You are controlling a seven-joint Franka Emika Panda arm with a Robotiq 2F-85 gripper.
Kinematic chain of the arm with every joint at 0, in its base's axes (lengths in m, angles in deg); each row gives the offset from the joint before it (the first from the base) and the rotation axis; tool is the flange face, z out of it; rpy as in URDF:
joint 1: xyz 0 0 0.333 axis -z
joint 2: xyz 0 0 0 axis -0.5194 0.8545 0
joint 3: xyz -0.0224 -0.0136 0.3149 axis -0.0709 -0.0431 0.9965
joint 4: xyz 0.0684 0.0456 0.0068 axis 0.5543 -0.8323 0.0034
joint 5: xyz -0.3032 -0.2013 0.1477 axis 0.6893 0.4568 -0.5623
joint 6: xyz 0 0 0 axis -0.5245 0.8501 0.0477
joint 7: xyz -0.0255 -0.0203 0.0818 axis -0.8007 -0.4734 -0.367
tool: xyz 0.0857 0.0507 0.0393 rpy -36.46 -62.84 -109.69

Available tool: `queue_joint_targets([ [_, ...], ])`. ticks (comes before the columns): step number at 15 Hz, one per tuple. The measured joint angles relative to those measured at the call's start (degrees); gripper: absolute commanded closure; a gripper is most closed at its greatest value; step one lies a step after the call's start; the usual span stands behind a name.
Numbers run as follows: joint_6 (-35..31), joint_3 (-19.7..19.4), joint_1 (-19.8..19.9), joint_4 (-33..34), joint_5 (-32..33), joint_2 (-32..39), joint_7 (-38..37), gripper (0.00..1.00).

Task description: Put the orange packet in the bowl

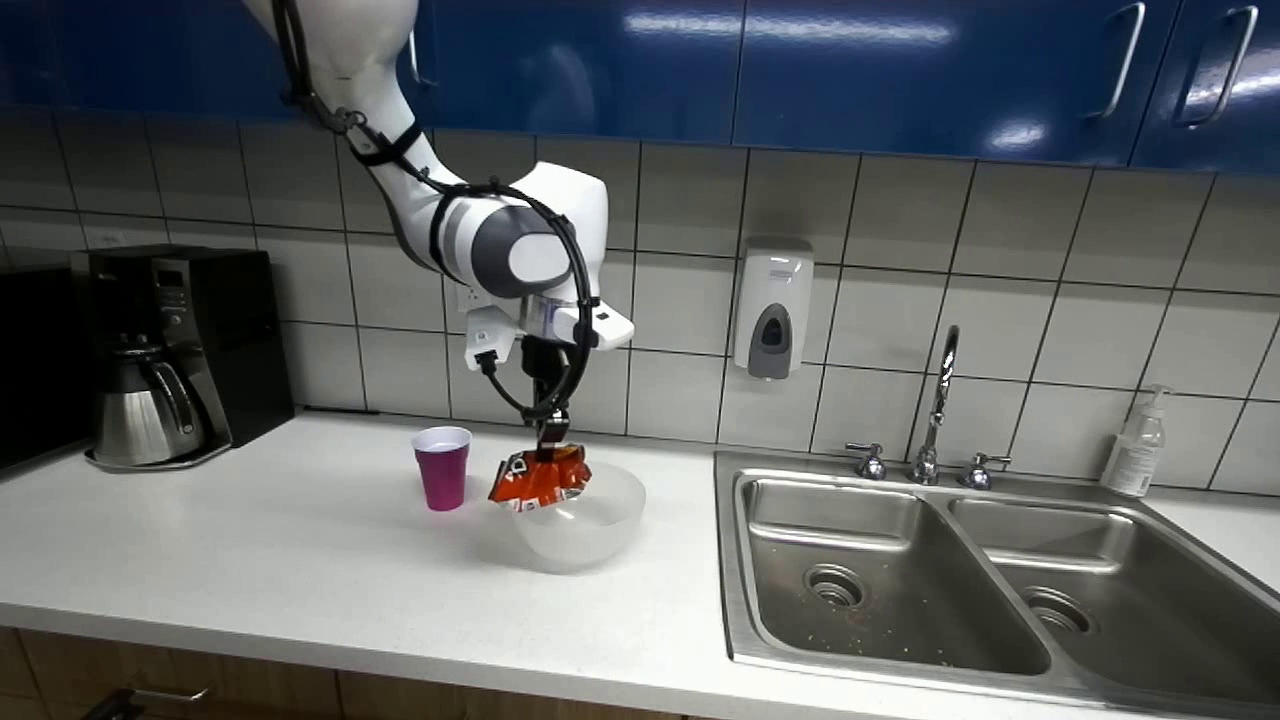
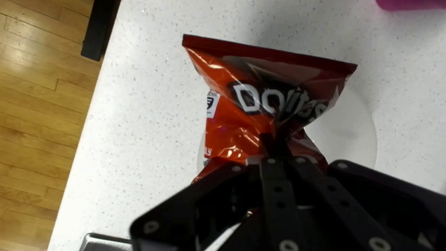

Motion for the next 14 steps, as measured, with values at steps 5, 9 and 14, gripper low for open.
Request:
queue_joint_targets([
  [5,0.13,-0.3,1.15,6.81,-0.19,6.81,0.0,1.0],
  [9,0.28,-0.28,1.43,12.05,-0.42,12.79,0.0,1.0],
  [14,1.58,-0.1,1.42,16.99,-0.44,17.93,-0.02,1.0],
])
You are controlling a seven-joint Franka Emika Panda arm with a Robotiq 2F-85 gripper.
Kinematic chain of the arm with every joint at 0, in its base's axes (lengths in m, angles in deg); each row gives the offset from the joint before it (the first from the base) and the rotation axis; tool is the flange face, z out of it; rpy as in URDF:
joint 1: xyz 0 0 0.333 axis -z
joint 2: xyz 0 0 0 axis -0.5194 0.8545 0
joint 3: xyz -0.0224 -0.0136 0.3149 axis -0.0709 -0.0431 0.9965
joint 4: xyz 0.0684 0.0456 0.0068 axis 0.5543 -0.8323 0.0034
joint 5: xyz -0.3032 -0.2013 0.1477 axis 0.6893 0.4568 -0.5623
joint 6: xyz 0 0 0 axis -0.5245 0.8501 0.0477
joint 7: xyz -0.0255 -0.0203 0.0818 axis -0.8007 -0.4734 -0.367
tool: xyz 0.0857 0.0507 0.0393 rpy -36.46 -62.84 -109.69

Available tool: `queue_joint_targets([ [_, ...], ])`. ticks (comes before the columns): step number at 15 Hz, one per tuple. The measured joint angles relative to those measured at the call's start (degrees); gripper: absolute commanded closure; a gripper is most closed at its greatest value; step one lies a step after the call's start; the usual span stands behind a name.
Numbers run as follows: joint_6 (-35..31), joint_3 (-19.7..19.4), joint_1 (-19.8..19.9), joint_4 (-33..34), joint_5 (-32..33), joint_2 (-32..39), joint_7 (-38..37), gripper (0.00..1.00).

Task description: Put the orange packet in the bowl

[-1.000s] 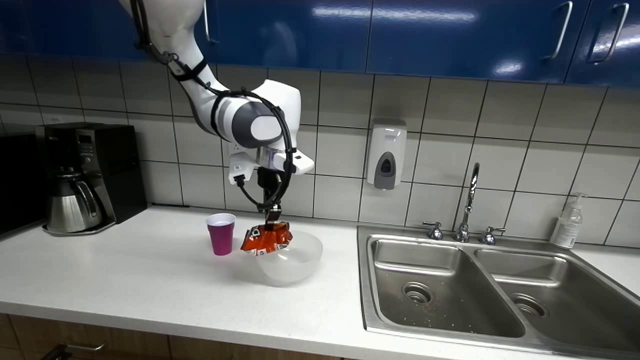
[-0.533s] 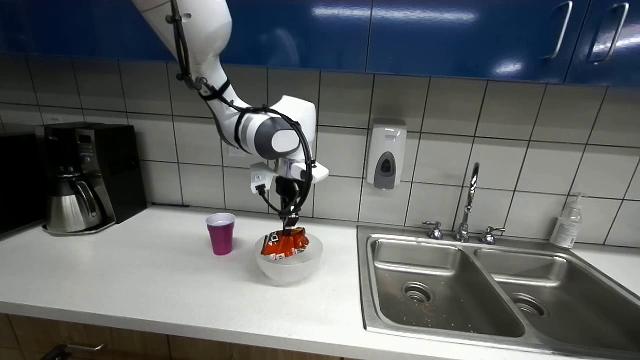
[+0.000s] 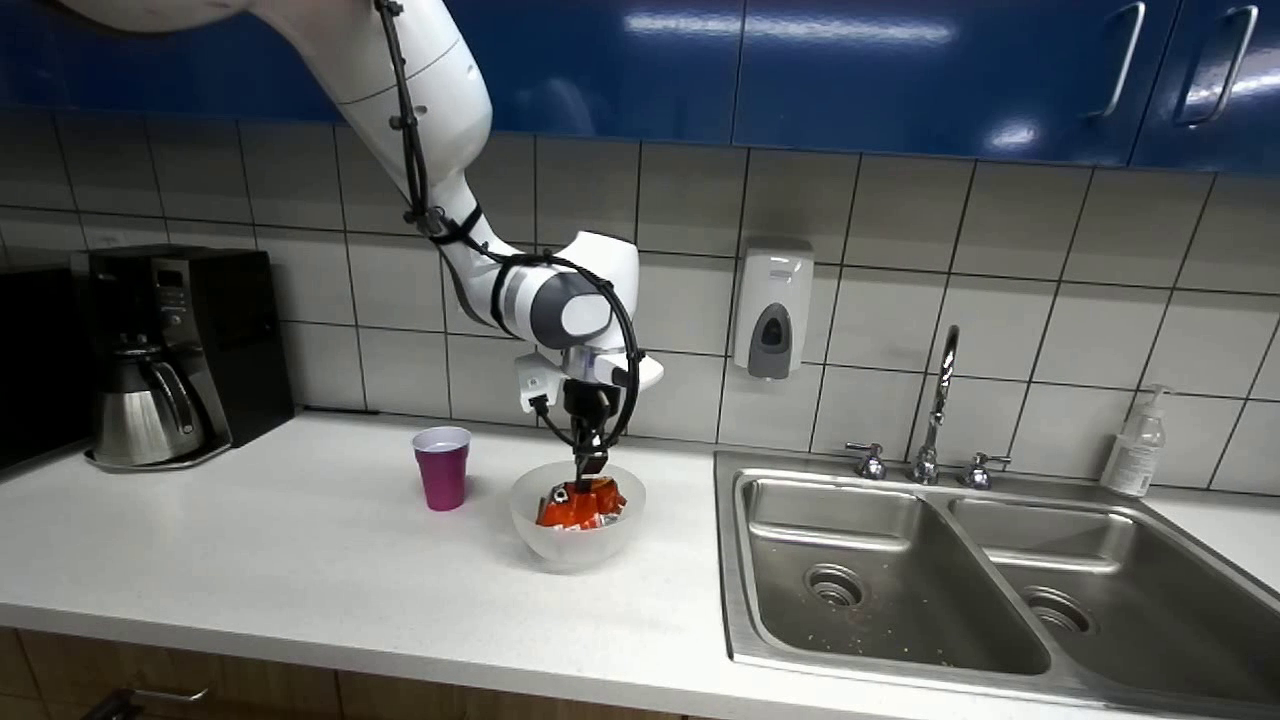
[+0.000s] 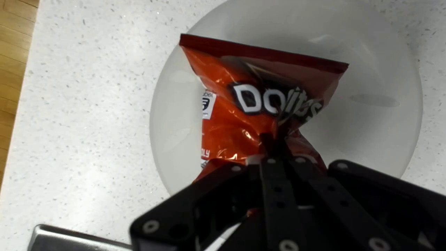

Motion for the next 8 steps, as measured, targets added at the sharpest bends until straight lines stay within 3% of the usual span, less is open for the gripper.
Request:
queue_joint_targets([
  [1,0.24,0.05,0.0,0.62,0.0,0.66,0.0,0.74],
  [3,0.73,0.18,0.0,1.62,0.0,1.65,0.0,0.68],
  [8,0.88,0.49,-0.11,2.61,0.0,1.86,0.0,0.29],
])
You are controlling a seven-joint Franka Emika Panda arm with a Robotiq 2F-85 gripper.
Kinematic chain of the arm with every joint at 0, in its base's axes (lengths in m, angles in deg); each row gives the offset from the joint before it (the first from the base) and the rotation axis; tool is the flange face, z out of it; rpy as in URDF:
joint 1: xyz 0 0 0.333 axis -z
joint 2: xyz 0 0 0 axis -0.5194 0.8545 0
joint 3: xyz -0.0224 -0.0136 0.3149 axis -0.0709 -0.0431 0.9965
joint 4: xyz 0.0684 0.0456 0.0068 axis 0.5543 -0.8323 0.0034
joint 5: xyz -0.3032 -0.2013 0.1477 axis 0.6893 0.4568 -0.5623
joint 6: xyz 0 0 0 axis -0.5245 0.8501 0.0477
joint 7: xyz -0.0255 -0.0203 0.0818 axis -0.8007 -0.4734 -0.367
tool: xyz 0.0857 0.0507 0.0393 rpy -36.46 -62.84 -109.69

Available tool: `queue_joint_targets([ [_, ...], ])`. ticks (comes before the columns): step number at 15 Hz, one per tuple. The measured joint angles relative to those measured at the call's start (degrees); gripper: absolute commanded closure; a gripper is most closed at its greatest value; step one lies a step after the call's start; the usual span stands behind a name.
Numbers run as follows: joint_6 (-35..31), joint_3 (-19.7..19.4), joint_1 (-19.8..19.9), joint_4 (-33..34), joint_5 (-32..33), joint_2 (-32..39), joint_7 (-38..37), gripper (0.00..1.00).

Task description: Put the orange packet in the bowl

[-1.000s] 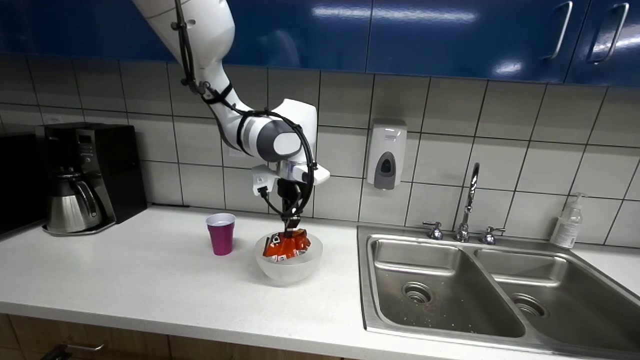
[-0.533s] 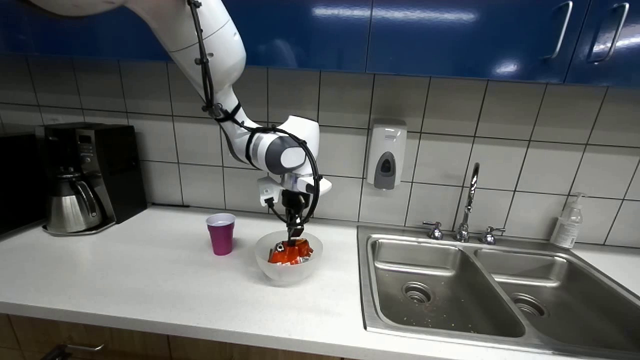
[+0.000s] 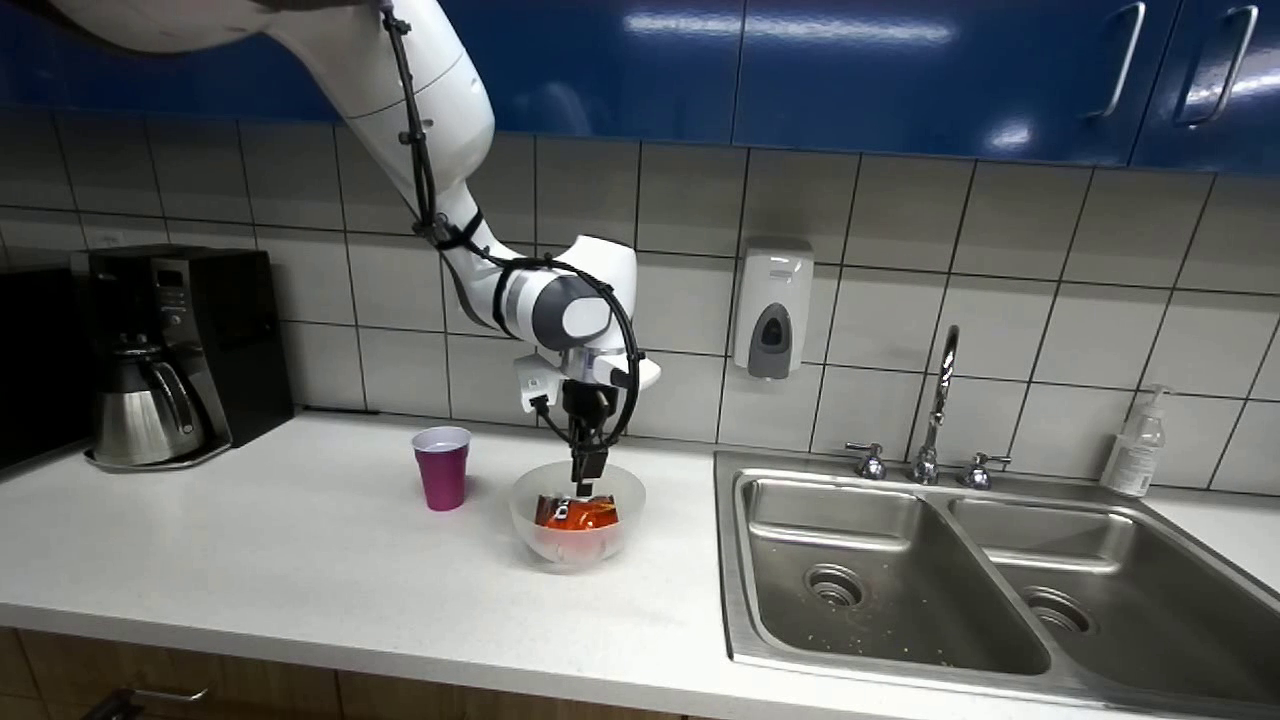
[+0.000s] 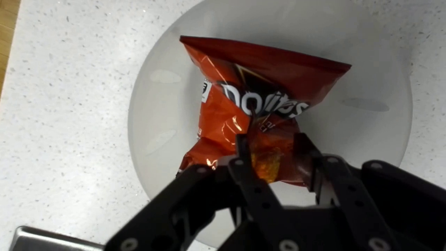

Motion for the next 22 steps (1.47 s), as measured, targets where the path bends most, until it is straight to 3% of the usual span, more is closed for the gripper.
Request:
queue_joint_targets([
  [4,0.05,1.8,-0.02,-0.55,-0.08,-2.22,2.64,0.01],
  [9,0.4,6.77,0.02,-6.3,-1.52,-9.02,13.23,0.0],
  [14,4.86,10.79,-0.09,-13.59,-2.87,-17.25,24.92,0.0],
  [22,15.04,12.67,-3.63,-26.9,-2.78,-34.04,41.41,0.0],
])
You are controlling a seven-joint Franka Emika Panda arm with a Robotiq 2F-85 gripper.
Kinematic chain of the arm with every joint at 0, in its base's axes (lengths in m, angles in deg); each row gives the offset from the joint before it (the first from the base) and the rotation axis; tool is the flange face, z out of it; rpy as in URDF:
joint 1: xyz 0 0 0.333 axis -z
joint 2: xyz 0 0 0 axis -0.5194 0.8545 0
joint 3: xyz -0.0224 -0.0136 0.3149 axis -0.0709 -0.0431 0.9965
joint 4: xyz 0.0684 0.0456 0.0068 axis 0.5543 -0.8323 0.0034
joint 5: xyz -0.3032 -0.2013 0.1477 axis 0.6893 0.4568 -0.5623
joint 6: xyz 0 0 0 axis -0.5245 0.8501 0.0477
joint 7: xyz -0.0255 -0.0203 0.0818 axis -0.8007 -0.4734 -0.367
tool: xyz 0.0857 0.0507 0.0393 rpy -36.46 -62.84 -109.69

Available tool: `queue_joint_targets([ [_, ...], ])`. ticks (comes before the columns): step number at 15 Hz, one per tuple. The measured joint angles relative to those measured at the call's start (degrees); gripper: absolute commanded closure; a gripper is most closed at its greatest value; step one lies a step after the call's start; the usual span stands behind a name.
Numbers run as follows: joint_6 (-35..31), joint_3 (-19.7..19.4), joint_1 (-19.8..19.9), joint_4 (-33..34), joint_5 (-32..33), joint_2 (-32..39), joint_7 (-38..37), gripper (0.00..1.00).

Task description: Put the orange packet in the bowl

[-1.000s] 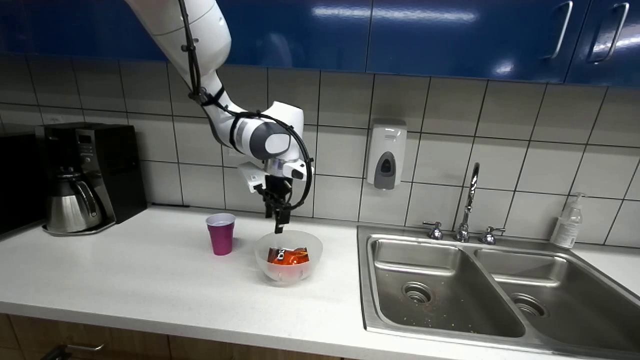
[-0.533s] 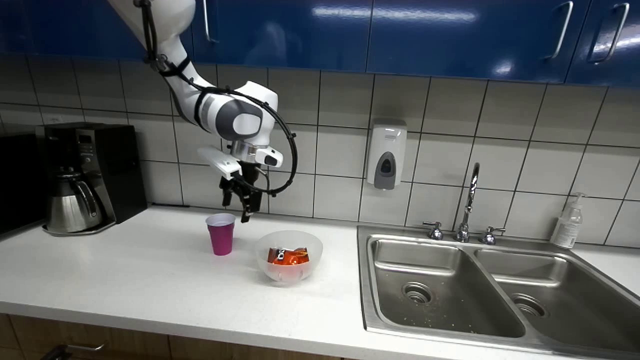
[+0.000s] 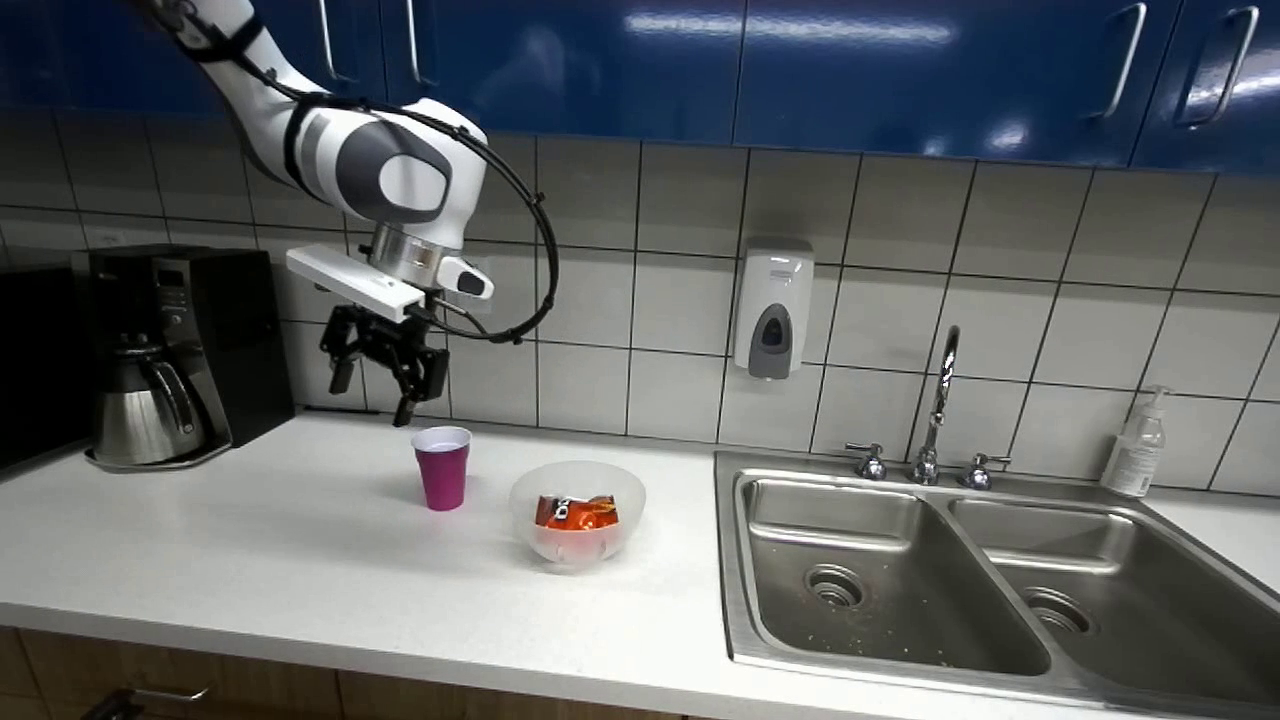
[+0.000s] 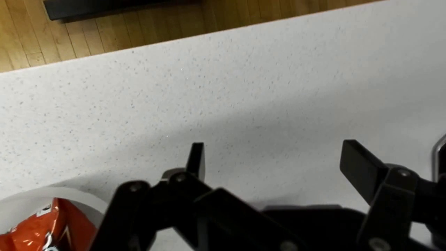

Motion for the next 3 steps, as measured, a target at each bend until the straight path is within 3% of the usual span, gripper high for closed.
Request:
queue_joint_targets([
  [3,4.09,0.02,-2.29,-4.59,0.04,-6.53,3.53,0.0],
])
